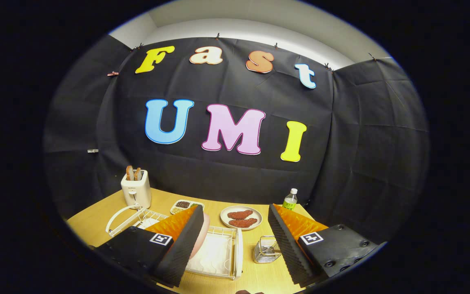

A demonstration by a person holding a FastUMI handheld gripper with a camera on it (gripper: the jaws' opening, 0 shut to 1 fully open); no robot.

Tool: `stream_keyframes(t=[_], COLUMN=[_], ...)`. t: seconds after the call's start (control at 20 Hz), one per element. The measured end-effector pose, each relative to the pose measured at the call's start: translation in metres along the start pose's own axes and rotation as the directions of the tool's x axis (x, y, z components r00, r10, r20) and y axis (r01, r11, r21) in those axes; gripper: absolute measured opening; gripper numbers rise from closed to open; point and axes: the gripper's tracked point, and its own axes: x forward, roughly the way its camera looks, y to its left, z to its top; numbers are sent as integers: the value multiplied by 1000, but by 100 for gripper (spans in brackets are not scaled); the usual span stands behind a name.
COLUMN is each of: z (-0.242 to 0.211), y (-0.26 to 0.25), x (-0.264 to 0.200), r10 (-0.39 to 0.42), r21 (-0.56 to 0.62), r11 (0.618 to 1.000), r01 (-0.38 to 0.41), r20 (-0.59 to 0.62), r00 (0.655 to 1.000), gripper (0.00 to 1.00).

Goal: Take the plate from the dish rack, then take the spoon from the basket and place it into the plate.

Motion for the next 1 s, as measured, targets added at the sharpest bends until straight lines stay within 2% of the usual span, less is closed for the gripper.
stream_keyframes(t=[0.25, 0.55, 0.65, 0.85, 1.0], z=[-17, -49, -69, -119, -141], y=[11, 49, 57, 61, 54], x=[44, 85, 97, 110, 110], r10=[-6, 39, 36, -14, -71], r21=[-21, -59, -84, -123, -134], r11=[1000, 996, 994, 990, 991], r01=[3, -63, -75, -64, -15], r20=[-180, -334, -401, -550, -610], r00=[984, 942, 916, 835, 789], gripper=[98, 96, 96, 95, 77])
